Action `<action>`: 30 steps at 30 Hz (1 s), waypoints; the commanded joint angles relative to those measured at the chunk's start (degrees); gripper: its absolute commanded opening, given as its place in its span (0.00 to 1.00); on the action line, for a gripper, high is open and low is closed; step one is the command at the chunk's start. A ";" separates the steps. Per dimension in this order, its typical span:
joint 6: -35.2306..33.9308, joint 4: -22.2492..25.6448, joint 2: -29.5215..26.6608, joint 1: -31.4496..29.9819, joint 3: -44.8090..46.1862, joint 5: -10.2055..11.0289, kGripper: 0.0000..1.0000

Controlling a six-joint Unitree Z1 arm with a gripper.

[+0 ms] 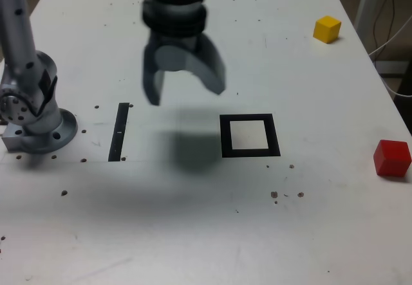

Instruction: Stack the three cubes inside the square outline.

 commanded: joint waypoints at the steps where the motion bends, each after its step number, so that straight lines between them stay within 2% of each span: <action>1: 0.12 2.22 2.66 -0.21 -5.59 0.79 0.97; 5: 0.62 7.38 8.53 -1.06 -17.16 2.48 0.97; 9: 2.03 10.89 13.73 -2.42 -27.25 3.12 0.97; 22: 6.63 17.46 26.52 -5.83 -52.23 4.13 0.97; 30: 9.07 18.47 33.58 -6.40 -63.64 3.74 0.97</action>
